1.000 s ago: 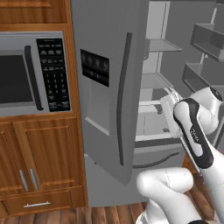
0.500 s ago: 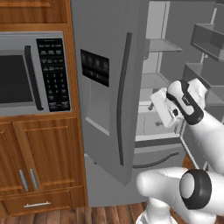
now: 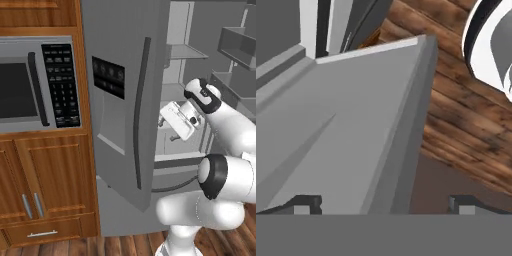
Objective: Place one of the steaks on the plate and the other in the bowl. Then place the bowl in the fridge.
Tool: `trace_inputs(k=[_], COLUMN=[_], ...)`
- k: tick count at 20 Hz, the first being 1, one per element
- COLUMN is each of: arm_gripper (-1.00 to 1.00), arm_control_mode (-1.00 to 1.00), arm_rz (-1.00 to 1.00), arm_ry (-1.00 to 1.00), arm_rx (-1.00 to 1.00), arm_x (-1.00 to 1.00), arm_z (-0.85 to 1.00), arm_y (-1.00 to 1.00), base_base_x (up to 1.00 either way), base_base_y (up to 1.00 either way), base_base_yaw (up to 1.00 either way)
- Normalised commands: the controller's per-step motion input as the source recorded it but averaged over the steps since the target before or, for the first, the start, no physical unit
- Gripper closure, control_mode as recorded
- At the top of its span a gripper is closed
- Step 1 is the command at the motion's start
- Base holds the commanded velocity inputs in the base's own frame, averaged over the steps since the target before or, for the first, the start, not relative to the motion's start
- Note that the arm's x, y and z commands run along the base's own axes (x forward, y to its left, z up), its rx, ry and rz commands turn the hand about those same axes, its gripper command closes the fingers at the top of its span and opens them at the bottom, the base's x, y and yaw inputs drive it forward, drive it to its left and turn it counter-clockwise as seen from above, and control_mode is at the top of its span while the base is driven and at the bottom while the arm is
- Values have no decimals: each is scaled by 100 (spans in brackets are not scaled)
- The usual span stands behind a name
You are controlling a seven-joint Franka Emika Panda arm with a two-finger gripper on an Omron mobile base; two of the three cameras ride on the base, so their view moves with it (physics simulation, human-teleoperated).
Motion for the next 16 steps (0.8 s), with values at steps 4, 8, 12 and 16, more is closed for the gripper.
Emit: trace_inputs(k=[4,8,12,16], arm_gripper=[-100,-100,-100,-100], arm_control_mode=[-100,-100,-100,-100], arm_rz=[16,7,0,-1], arm_ry=[19,6,2,1], arm_rx=[16,5,2,1], arm_x=[-1,-51,-98,-100], arm_z=[-9,-22,-17,-11], arm_y=[52,79,93,100], base_base_x=[0,0,0,0], base_base_y=[0,0,0,0], base_base_yaw=[0,0,0,0])
